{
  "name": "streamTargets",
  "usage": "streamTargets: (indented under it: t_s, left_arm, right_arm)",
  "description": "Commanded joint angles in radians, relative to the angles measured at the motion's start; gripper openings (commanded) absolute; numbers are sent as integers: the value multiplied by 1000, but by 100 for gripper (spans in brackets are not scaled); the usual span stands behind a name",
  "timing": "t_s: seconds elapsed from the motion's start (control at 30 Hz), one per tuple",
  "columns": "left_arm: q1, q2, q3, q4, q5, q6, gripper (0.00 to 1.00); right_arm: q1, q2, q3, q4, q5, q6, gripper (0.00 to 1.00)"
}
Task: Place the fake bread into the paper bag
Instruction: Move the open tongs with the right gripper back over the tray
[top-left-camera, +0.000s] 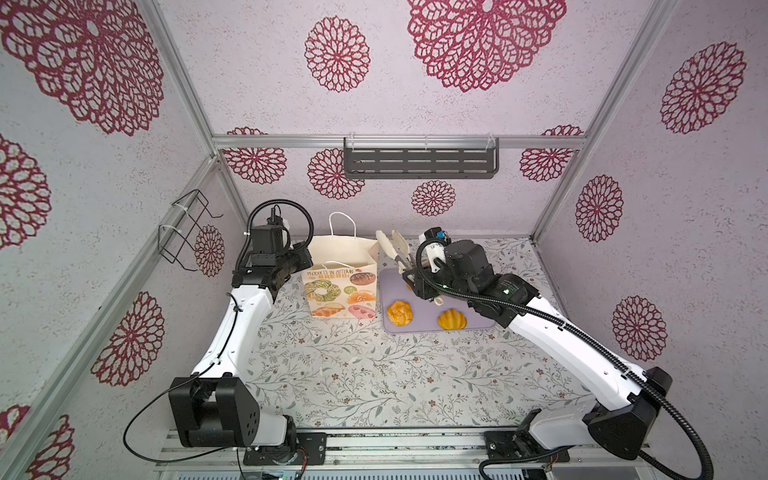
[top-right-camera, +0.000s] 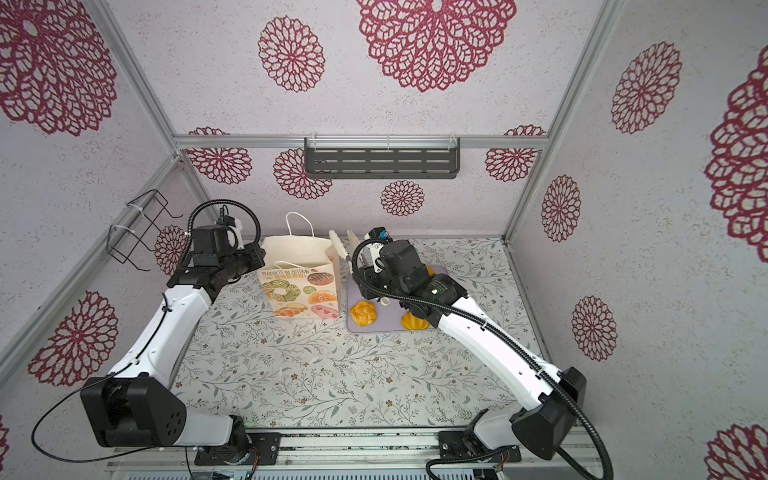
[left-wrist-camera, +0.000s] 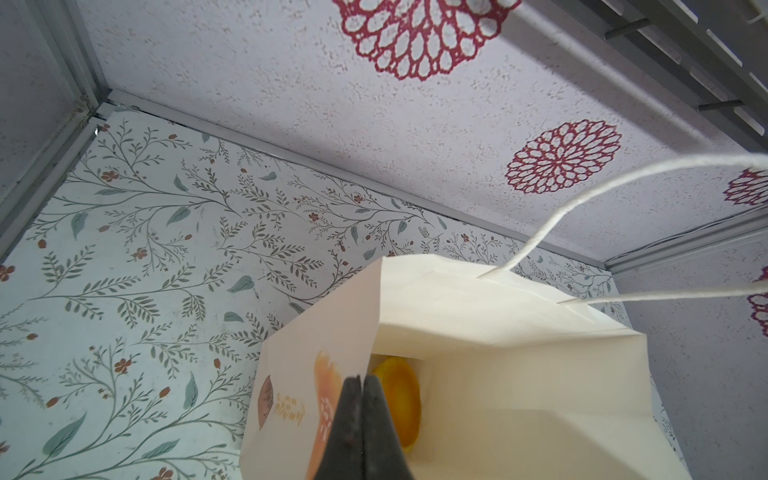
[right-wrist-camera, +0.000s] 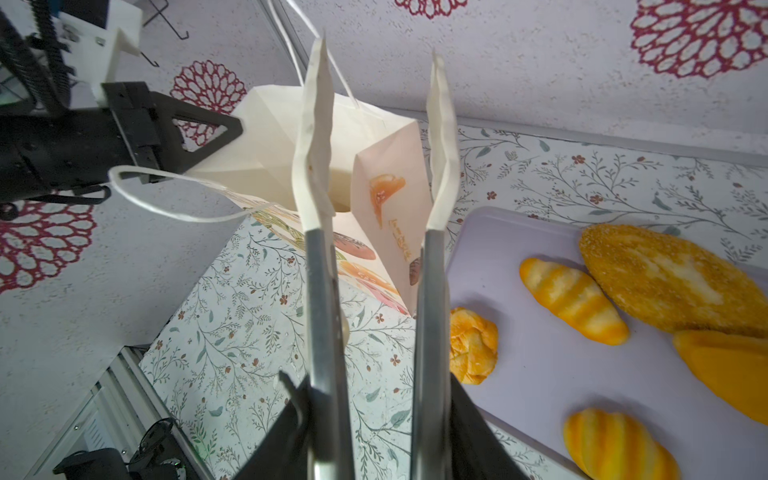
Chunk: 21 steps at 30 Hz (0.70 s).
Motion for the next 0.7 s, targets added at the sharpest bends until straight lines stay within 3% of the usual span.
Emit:
streamTargets:
  t_s: [0.0,0.33,0.67]
  left_arm:
    - [-6,-21,-7,22,-1,5,0]
    - [-8,-20,-7,22,-3,6,0]
    - [-10,-18,-7,20,-4,7,0]
  right_arm:
    - [-29,-64,-2,7,29,30,45]
    - [-155,-117,-62,-119,26,8,46]
    - [-196,-112,-61,-273,90,-61,48]
